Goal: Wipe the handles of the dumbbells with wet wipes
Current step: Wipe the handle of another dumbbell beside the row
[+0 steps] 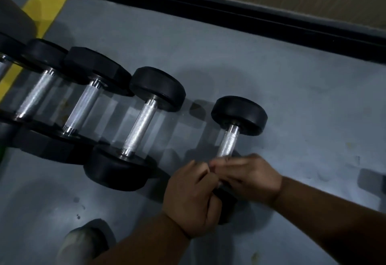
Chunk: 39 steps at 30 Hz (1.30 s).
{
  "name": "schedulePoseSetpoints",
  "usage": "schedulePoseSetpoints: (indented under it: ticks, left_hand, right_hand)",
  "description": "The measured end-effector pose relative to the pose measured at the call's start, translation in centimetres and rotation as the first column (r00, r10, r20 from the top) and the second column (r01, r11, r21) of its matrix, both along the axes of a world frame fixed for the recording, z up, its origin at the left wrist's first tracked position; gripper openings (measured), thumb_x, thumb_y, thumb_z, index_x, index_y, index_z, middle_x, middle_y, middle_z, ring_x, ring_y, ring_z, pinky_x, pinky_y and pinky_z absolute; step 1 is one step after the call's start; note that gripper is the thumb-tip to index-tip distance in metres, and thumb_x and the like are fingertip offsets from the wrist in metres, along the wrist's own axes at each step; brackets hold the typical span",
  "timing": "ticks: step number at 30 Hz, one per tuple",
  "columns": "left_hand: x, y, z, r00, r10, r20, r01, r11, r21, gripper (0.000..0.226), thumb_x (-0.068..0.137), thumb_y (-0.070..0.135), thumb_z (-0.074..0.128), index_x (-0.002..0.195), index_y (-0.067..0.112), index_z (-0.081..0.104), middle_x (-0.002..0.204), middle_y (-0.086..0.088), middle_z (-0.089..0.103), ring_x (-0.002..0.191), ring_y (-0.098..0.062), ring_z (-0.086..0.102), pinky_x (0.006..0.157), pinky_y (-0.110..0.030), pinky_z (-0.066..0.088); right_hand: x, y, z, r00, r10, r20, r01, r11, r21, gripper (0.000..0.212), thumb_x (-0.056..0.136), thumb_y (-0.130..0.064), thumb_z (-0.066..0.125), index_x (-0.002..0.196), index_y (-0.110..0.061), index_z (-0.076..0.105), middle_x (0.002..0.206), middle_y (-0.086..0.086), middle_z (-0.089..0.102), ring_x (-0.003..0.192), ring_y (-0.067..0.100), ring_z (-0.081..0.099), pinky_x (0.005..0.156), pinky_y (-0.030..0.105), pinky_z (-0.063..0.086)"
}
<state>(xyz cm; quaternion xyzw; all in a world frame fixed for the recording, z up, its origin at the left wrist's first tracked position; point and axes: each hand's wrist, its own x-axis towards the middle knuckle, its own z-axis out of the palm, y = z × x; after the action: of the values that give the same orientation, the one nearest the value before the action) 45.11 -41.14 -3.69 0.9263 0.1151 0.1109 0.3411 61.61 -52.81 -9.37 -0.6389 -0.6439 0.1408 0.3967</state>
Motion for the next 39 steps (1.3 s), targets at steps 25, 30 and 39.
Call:
schedulePoseSetpoints:
  ticks: [25, 30, 39]
  left_hand:
    - [0.3, -0.6, 0.0, 1.000, 0.012, -0.013, -0.011, 0.999, 0.031, 0.007, 0.075, 0.018, 0.051, 0.078, 0.012, 0.052, 0.075, -0.009, 0.046, 0.065, -0.032, 0.044, 0.055, -0.044, 0.036]
    - [0.3, -0.8, 0.1, 1.000, 0.002, -0.017, -0.001, 0.999, 0.045, 0.008, 0.078, 0.020, 0.051, 0.081, 0.013, 0.051, 0.077, -0.010, 0.047, 0.066, -0.033, 0.045, 0.056, -0.044, 0.037]
    - [0.4, -1.0, 0.2, 0.999, 0.028, -0.037, -0.026, 0.998, 0.061, 0.012, 0.074, 0.017, 0.050, 0.072, 0.007, 0.055, 0.073, -0.010, 0.046, 0.064, -0.031, 0.042, 0.053, -0.043, 0.034]
  right_hand:
    - [2.7, 1.1, 0.6, 0.987, -0.153, 0.037, 0.152, 0.988, 0.036, 0.020, 0.097, -0.022, 0.064, 0.111, -0.016, 0.077, 0.122, -0.006, 0.070, 0.107, 0.007, 0.070, 0.097, 0.019, 0.052]
    - [0.1, -0.4, 0.4, 0.990, -0.137, -0.032, 0.137, 0.991, -0.001, 0.025, 0.088, -0.002, 0.067, 0.110, -0.009, 0.077, 0.119, 0.002, 0.073, 0.110, 0.008, 0.068, 0.092, 0.028, 0.056]
    - [3.0, 0.9, 0.3, 0.943, -0.327, -0.066, 0.327, 0.945, -0.012, 0.019, 0.091, -0.012, 0.072, 0.110, -0.009, 0.078, 0.120, -0.001, 0.072, 0.110, 0.004, 0.068, 0.099, 0.025, 0.053]
